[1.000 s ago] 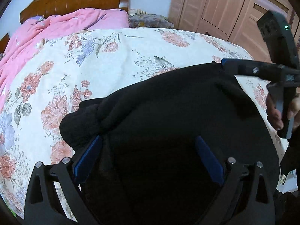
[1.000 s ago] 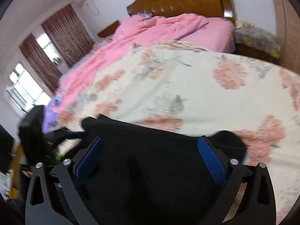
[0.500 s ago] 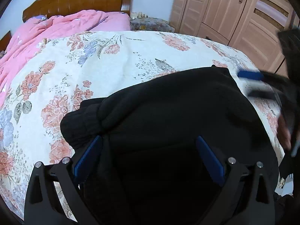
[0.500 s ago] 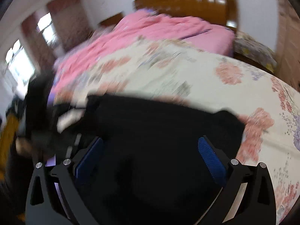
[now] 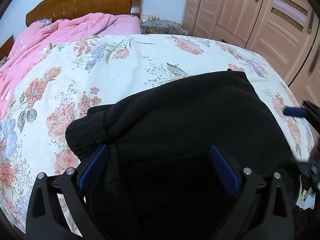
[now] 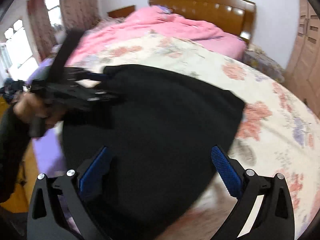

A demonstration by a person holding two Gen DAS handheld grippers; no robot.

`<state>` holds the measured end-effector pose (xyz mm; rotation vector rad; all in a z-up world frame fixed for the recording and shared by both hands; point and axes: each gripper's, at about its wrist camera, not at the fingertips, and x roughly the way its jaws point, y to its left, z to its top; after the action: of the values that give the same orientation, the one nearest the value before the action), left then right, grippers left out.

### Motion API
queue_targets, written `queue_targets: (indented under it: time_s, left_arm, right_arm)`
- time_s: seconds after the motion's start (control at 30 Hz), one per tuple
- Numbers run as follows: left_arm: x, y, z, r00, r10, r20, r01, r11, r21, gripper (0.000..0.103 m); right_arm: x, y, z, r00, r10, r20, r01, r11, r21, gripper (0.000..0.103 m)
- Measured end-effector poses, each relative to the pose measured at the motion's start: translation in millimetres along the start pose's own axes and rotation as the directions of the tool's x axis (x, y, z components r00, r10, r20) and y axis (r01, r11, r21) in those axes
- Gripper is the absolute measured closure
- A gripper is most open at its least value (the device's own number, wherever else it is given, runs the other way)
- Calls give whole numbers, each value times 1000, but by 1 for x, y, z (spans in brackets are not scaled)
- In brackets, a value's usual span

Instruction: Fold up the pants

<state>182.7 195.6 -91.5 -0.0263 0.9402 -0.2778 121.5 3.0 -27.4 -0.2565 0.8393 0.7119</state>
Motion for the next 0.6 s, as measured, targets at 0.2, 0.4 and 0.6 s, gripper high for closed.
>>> queue_targets:
  time_s: [0.2,0.4,0.6]
  left_arm:
    - [-1,-1,-2,1000,11,10,-11,1000,-1,4]
    - [-6,-1,-4,999,26,43,-25,999,-19,4]
    - [-68,-19,-35,902,359,240,-346,933,-96,2]
  right_arm:
    - [10,2,-35,999,49,-21,-48,998,34,4]
    - [-19,-7,-54,999,19,-50,-15,997,74,4]
    - [-81,-27,-87,994,-55,95,36,980,198,4]
